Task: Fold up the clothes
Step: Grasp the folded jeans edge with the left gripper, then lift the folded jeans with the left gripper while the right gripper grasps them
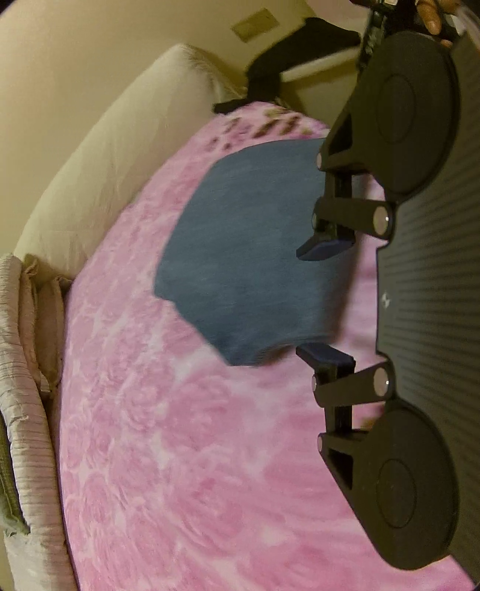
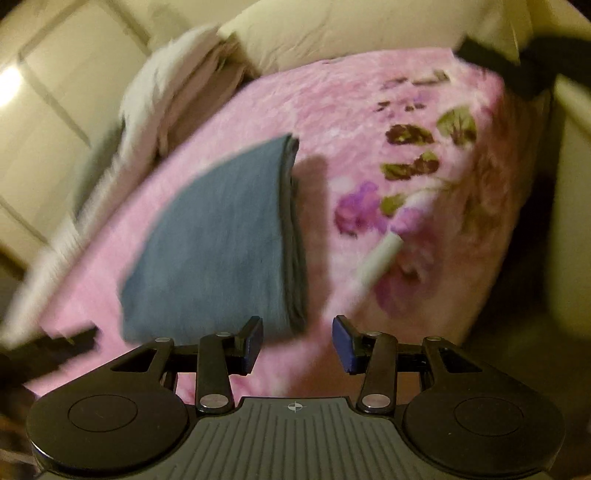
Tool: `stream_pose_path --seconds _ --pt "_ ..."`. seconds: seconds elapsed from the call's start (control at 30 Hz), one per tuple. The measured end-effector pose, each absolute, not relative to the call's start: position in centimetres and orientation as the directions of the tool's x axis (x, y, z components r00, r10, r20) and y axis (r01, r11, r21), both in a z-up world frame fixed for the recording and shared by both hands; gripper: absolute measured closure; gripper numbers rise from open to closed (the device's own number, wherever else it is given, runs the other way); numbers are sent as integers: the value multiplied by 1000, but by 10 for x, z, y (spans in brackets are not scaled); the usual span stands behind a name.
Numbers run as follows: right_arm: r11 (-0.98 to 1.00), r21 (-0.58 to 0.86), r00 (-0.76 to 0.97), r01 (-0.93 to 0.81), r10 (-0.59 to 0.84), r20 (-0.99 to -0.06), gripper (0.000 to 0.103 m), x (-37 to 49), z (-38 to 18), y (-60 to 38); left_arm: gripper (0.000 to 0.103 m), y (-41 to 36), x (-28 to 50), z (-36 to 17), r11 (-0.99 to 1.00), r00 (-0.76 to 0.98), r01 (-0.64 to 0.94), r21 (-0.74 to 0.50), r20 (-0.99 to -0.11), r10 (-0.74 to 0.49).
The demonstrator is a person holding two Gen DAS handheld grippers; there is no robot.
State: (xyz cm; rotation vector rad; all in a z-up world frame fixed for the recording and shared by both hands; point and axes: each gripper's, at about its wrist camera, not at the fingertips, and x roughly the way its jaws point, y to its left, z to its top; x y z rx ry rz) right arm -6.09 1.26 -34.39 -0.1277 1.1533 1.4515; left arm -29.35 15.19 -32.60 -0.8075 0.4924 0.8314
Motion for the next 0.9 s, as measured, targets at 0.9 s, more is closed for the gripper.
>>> stream_pose_path --seconds 0.9 --pt "218 813 -542 -541 649 -534 35 2 -406 172 48 332 -209 -426 296 877 -460 -837 -480 8"
